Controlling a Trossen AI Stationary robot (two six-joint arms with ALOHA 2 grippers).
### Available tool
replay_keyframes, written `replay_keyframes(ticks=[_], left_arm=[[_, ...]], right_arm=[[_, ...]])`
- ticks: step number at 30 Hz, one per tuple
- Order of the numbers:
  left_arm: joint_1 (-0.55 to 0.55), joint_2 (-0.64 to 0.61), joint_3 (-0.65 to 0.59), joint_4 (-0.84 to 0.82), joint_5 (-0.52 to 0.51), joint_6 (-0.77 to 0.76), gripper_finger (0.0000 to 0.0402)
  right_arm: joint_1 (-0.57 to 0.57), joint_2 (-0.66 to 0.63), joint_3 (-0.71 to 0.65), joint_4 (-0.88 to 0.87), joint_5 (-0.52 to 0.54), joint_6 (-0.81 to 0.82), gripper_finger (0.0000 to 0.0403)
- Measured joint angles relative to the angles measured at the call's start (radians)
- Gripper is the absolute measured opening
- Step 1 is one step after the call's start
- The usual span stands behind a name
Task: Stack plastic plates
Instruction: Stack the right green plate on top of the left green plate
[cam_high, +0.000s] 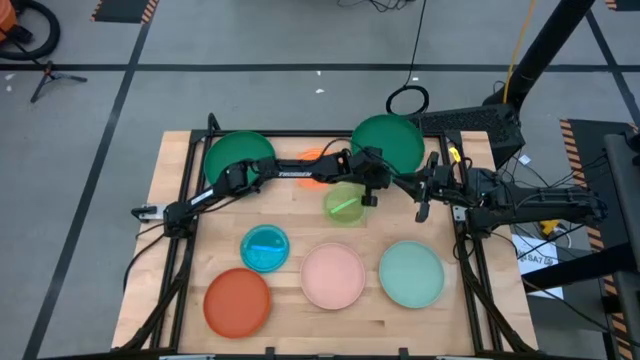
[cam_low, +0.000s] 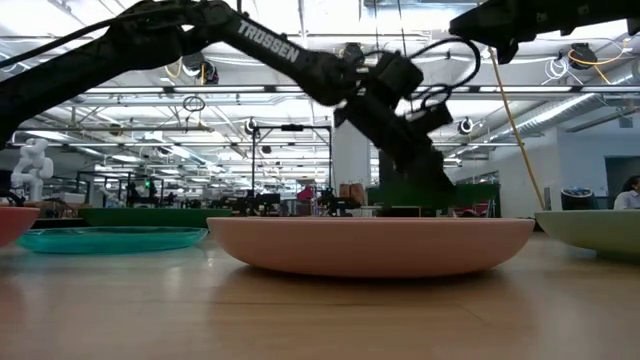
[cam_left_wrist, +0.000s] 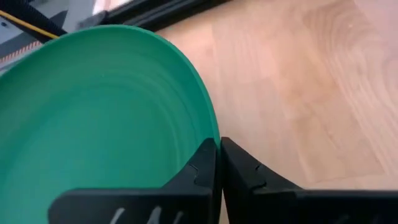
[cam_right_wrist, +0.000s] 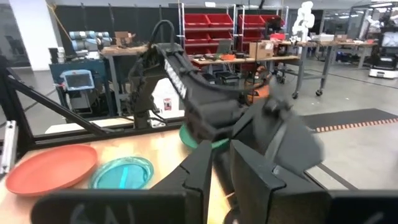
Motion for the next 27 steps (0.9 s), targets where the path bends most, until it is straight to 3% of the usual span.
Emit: replay_keyframes(ticks=[8,13,19,27], left_arm=[[0.001,-0.004,0.231,-0.359,-0.004,0.067,0.0010],[0.026,-0.077,0.218,-0.529,0.004,0.058,0.0010],[0.082,-0.154,0.221,-0.767,0.005,0.000,0.0010],[0.126,-0.282,0.221,-1.085,0.050,-0.104,0.0010]], right_arm=[[0.000,-0.013,0.000,-0.011,-0.060,0.001,0.0054],[0.000,-0.031,0.000,-0.002,-0.137,-0.001,0.0054],[0.024,-0.051,0.000,0.054,-0.329,-0.011,0.0054],[0.054,-0.050,0.000,0.057,-0.358,-0.031,0.0054]])
